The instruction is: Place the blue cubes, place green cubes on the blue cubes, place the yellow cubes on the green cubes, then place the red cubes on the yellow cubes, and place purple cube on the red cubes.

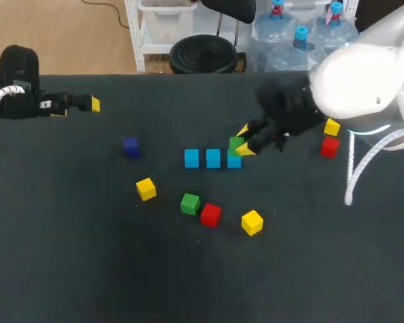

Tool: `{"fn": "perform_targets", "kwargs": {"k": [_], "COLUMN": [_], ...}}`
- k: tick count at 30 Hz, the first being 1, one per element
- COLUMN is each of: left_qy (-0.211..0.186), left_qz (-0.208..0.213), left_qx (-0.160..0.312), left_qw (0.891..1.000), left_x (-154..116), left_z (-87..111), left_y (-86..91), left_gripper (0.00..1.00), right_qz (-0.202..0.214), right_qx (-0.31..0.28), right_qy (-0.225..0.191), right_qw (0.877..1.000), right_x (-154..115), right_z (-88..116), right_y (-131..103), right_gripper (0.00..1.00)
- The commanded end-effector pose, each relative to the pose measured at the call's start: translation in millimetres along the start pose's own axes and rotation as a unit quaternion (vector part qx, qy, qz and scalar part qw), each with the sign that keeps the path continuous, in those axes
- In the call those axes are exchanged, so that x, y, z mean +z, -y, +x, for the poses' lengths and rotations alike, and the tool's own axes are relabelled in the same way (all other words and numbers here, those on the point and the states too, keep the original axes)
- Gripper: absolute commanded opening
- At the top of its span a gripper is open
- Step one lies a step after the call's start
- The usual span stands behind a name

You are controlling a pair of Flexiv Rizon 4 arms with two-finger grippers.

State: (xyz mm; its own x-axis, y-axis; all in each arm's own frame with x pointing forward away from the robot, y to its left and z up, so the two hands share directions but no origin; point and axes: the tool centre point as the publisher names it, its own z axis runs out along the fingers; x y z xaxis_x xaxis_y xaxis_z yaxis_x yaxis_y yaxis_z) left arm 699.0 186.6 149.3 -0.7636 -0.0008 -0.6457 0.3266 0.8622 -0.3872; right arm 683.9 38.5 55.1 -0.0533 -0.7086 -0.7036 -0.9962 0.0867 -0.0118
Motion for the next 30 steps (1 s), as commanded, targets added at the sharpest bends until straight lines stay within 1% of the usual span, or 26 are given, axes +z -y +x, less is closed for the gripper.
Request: {"fn": "perform_targets", "kwargs": {"k": [1, 10, 20, 30], "left_qy": [-0.002, -0.002, -0.002, -0.002], "left_qz": [-0.003, -0.003, -0.003, -0.003], "left_qx": [-0.001, -0.001, -0.001, -0.001], "left_qw": [1.0, 1.0, 1.0, 1.0], "left_x": [0, 0, 0, 0], "left_z": [-0.8, -0.8, -0.8, -0.8], "left_y": [1.2, 1.2, 1.2, 1.2], "left_gripper": [1.0, 1.0, 1.0, 1.0], "right_qz": [-0.007, -0.015, -0.018, -0.024], "right_qx": [-0.001, -0.003, -0.003, -0.001], "right_qy": [0.001, -0.001, -0.004, -0.001], "right_qw": [1.0, 1.0, 1.0, 1.0], "right_x": [12, 24, 29, 35], "right_z": [-5, -6, -6, 0], "right_y": [6, 9, 17, 18], "right_gripper": [0.0, 0.0, 0.0, 0.0]}}
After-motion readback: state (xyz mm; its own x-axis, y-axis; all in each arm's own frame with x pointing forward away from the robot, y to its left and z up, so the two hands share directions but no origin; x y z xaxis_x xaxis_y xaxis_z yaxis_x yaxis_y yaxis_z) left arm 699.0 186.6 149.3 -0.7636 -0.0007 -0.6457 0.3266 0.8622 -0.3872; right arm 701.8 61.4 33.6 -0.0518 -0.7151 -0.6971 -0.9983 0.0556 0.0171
